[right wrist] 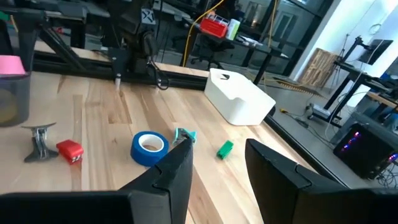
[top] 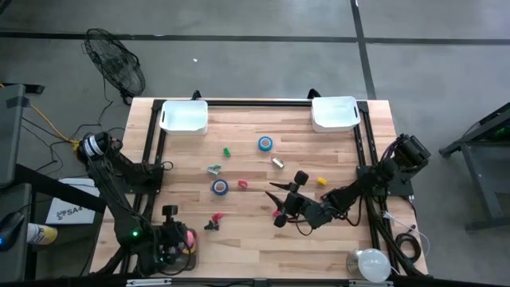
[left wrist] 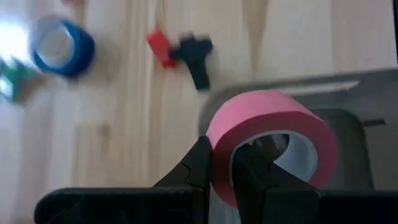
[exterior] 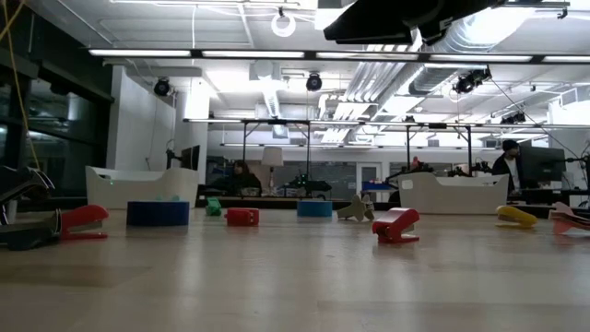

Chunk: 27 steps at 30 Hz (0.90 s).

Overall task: Pick and place Stapler, Stapler remover, tape
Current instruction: Put the pink tape into the black bin, then put the light blue tape into the black bin

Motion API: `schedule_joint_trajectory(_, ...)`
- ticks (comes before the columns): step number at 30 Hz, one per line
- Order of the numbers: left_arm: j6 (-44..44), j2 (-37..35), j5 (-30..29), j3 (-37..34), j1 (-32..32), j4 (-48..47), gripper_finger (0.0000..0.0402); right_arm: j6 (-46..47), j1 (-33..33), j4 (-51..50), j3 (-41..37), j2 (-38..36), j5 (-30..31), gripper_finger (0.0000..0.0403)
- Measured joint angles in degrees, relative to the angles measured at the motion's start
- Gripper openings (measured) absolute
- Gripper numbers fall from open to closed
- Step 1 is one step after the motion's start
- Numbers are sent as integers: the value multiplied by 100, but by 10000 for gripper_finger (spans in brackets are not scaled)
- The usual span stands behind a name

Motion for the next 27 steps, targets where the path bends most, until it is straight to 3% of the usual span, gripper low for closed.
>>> schedule_joint_trajectory(4, -398, 104, 358, 0, 4, -28, 35, -48, 0, -66, 0, 0, -48, 140)
schedule_joint_trajectory(10, -960, 104, 445, 0, 3, -213, 36, 40, 7, -185, 0, 0, -70, 140)
schedule_joint_trajectory(16, -1624, 196, 886, 0, 6, -317, 76, 44, 7, -227, 0, 0, -105, 140)
schedule_joint_trajectory(22, -1703, 261, 1102, -4, 2, -291, 87, 172, 7, -309, 0, 0, -146, 140)
schedule_joint_trajectory(27, -1612, 261, 1043, 72, 4, -245, 89, 251, 17, -291, 0, -7, -527, 140)
